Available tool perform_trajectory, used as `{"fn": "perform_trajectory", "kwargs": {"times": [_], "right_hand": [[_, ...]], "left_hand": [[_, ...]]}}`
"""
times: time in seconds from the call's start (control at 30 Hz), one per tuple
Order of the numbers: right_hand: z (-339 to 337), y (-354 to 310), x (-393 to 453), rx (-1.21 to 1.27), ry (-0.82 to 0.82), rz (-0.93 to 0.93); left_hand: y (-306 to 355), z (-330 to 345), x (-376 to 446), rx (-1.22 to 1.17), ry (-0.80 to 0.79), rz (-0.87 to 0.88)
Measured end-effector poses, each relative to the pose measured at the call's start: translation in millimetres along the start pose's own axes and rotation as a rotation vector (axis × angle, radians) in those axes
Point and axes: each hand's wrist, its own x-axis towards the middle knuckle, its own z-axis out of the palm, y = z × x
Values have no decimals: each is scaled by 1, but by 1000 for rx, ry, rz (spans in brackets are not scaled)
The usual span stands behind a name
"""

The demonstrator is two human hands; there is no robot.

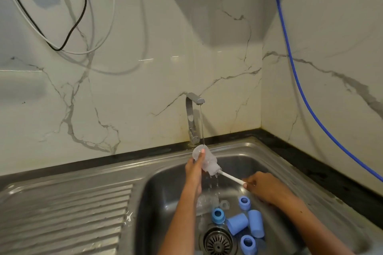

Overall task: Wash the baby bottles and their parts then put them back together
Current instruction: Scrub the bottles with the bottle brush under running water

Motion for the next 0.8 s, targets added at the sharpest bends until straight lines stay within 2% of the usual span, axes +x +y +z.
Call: {"fn": "perform_trajectory", "kwargs": {"times": [0.17,0.37,0.5,0.67,0.8], "right_hand": [[-3,-2,-3,27,-9,10],[-2,-6,-10,70,-44,19],[-4,-7,-14,66,-78,21],[-4,-9,-16,46,-93,18],[-6,-8,-18,37,-112,17]], "left_hand": [[4,-5,-1,-484,-54,-210],[11,-2,5,-922,77,-385],[13,-5,9,-1014,97,-491],[18,1,7,-920,112,-584],[22,3,5,-1091,52,-639]]}}
